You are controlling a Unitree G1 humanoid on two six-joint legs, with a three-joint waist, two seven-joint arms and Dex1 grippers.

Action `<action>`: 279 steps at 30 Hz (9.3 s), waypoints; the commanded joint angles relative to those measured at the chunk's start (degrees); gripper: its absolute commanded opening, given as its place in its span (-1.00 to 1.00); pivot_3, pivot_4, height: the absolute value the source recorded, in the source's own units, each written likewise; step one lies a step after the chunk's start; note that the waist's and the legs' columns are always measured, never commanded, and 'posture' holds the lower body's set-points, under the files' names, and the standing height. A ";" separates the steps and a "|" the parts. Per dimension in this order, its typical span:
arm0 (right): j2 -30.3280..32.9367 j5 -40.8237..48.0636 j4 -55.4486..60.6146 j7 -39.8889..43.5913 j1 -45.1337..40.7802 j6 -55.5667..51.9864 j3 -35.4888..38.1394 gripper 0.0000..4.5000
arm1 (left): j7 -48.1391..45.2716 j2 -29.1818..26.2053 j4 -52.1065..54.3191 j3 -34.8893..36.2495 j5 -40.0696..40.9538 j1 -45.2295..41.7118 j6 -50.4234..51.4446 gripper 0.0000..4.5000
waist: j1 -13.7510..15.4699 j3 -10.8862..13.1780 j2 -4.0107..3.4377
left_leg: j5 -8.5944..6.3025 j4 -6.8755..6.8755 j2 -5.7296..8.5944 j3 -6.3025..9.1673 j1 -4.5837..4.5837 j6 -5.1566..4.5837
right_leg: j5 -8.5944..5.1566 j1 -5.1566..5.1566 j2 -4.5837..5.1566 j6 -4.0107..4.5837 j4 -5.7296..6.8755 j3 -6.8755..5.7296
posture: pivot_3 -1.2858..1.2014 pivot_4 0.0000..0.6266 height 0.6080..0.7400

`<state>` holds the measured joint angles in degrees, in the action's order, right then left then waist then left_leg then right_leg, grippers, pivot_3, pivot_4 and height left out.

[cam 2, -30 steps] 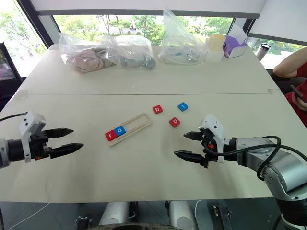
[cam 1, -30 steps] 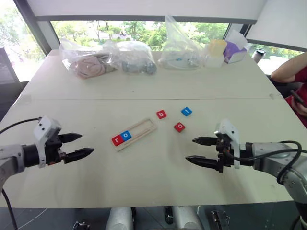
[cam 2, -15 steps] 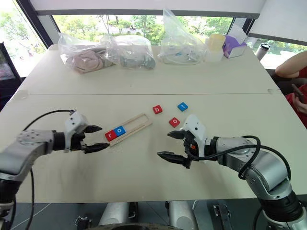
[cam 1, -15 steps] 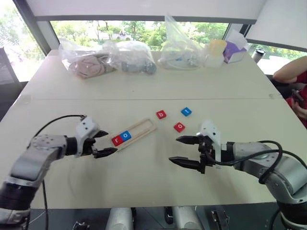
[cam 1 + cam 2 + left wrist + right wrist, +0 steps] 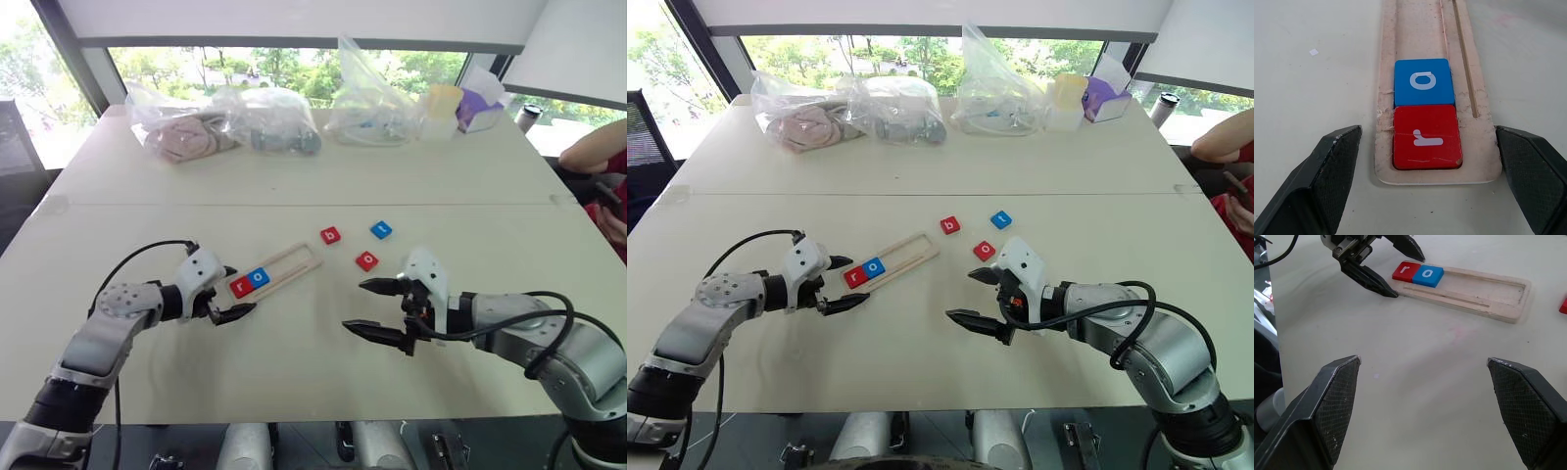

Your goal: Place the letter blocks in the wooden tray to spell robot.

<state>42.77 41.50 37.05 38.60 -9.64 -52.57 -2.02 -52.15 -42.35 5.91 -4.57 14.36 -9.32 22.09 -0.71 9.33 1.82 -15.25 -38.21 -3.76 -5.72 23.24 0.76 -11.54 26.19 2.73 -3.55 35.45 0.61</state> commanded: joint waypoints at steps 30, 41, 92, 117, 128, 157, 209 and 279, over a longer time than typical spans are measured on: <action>-2.64 -2.43 0.01 -3.22 1.63 2.26 2.35 1.00 | -32.04 2.63 -36.22 -12.89 -9.41 -25.59 -32.25 0.39 | 0.77 -0.16 -0.02 | -0.03 0.00 0.04 -0.02 0.20 -0.06 | -0.01 0.04 0.01 0.00 -0.26 -0.03 | 0.03 -0.52 0.98; -4.15 -3.01 -2.24 -5.20 0.44 3.10 2.54 1.00 | -33.48 0.55 -32.74 -11.86 -10.25 -23.00 -30.12 0.98 | -0.13 -0.20 0.00 | -0.03 -0.01 0.01 0.06 0.10 -0.06 | -0.01 -0.03 -0.05 0.00 -0.14 -0.02 | 0.03 -0.52 0.98; -33.09 -33.13 -8.85 -34.40 -18.78 -21.13 11.66 -0.48 | -10.02 -9.98 17.57 11.57 25.55 -10.68 26.89 1.00 | -0.67 -0.09 -0.03 | 0.07 0.16 0.16 0.59 0.17 0.09 | -0.23 0.31 -0.12 -0.31 0.54 -0.05 | 0.03 -0.52 0.98; -50.58 -38.65 0.25 -43.29 -6.99 -34.03 13.16 -0.03 | -16.54 -8.35 7.21 -0.37 17.65 -19.86 19.49 1.00 | -1.95 -0.05 -0.10 | 0.08 0.17 0.32 1.24 0.10 0.10 | -0.07 0.29 -0.36 0.03 0.40 -0.06 | 0.03 -0.52 0.98; -38.52 -34.88 4.90 -34.84 -7.11 -28.87 11.67 0.97 | -14.47 -8.10 9.40 3.80 20.35 -15.42 21.32 1.00 | -1.88 0.00 -0.18 | 0.08 0.19 0.35 1.24 0.17 0.10 | -0.05 0.27 -0.27 0.05 0.17 -0.06 | 0.03 -0.52 0.98; 1.75 -26.56 -39.78 22.53 -4.33 32.96 1.39 0.87 | -7.99 -13.30 20.64 10.72 26.16 -3.11 26.43 1.00 | -1.53 0.29 -0.06 | 0.07 0.21 0.81 1.33 0.14 0.07 | -0.22 0.03 -0.16 -0.26 -0.07 0.19 | 0.03 -0.52 0.98; -22.54 -40.28 -49.01 29.82 -33.64 34.63 -26.69 -0.49 | -8.90 -19.07 18.25 16.21 21.00 7.21 20.99 1.00 | -1.77 0.42 -0.01 | 0.07 0.09 0.87 1.33 -0.02 0.08 | -0.12 0.39 -0.19 -0.06 0.70 0.30 | 0.03 -0.52 0.98; -43.04 -40.62 6.62 -40.27 6.96 -20.19 4.03 -0.48 | -1.35 -1.45 19.45 -1.93 20.78 -14.48 23.45 1.00 | -1.78 0.37 0.03 | 0.08 0.09 0.94 1.47 -0.11 0.10 | -0.16 0.19 -0.20 -0.15 0.63 0.37 | 0.03 -0.52 0.98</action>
<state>0.32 1.96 41.02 0.29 -2.77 -71.50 3.00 -52.66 -44.04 25.50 -6.36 35.50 -22.53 46.69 -2.49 9.70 1.85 -15.17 -38.14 -2.82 -4.25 23.12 0.86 -11.73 26.37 2.54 -3.75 36.07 0.98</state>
